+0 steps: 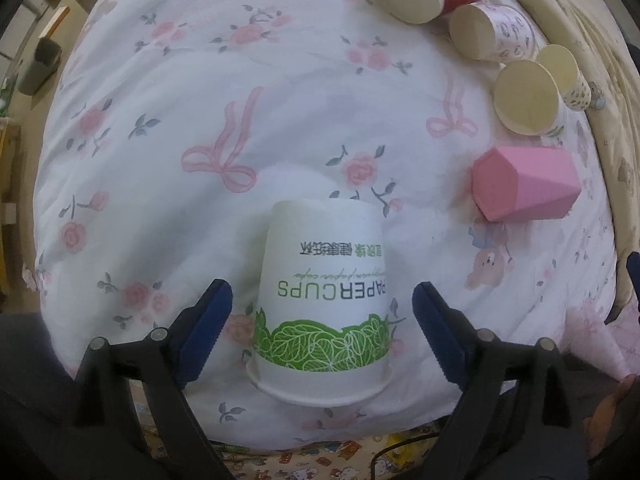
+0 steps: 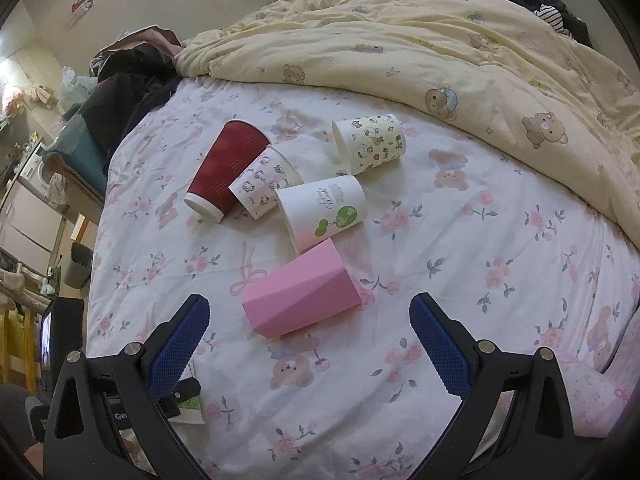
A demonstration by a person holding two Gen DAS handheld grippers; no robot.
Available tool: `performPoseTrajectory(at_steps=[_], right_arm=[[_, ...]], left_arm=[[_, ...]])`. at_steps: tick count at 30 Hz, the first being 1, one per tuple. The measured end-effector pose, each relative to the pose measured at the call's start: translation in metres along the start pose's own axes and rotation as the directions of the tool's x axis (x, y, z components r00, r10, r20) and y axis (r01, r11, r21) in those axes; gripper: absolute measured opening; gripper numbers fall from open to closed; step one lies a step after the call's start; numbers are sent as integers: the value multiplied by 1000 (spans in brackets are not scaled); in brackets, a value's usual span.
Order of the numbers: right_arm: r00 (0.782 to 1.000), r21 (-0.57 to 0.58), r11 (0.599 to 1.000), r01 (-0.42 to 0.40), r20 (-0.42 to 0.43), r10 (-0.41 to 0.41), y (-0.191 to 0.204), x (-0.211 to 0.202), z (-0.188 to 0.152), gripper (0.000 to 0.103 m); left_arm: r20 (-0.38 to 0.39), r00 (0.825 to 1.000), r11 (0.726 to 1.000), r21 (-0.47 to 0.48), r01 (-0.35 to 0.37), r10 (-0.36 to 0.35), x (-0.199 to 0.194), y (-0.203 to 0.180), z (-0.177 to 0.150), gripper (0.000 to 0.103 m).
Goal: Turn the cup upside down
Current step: 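Lift the white cup off the bed with the left gripper, then close the right gripper on the white cup while the left gripper releases it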
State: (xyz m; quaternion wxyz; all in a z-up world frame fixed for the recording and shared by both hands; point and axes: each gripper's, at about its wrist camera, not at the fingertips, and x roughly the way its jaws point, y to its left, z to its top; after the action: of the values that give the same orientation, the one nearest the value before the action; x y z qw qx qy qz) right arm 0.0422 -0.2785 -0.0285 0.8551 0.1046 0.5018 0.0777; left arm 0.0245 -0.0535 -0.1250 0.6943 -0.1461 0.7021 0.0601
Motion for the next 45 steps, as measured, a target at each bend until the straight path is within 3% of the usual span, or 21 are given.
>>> performPoseTrajectory(at_steps=[7, 16, 24, 31, 37, 42, 45], right_arm=[[1000, 4, 1000, -1, -2, 1, -1, 0, 0, 102], [1000, -11, 1000, -13, -7, 13, 9, -2, -4, 102], [1000, -82, 996, -22, -11, 21, 32, -3, -11, 102], [993, -116, 989, -94, -78, 85, 48, 5, -17, 102], [972, -145, 975, -167, -189, 138, 67, 18, -17, 97], [918, -85, 959, -272, -321, 232, 83, 39, -21, 97], [870, -34, 953, -301, -419, 260, 96, 63, -30, 95]], left_arm=[[52, 998, 1000, -1, 31, -31, -31, -7, -2, 90], [230, 973, 997, 76, -4, -14, -94, 12, 1, 90], [306, 950, 994, 73, -83, 57, -104, 50, -1, 90], [320, 946, 995, 52, -80, 60, -95, 71, -2, 90], [322, 945, 999, -29, -45, 52, -96, 92, 2, 90], [334, 942, 998, -52, -21, 37, -105, 104, 3, 90], [331, 944, 997, -74, 14, 11, -108, 110, 3, 90]])
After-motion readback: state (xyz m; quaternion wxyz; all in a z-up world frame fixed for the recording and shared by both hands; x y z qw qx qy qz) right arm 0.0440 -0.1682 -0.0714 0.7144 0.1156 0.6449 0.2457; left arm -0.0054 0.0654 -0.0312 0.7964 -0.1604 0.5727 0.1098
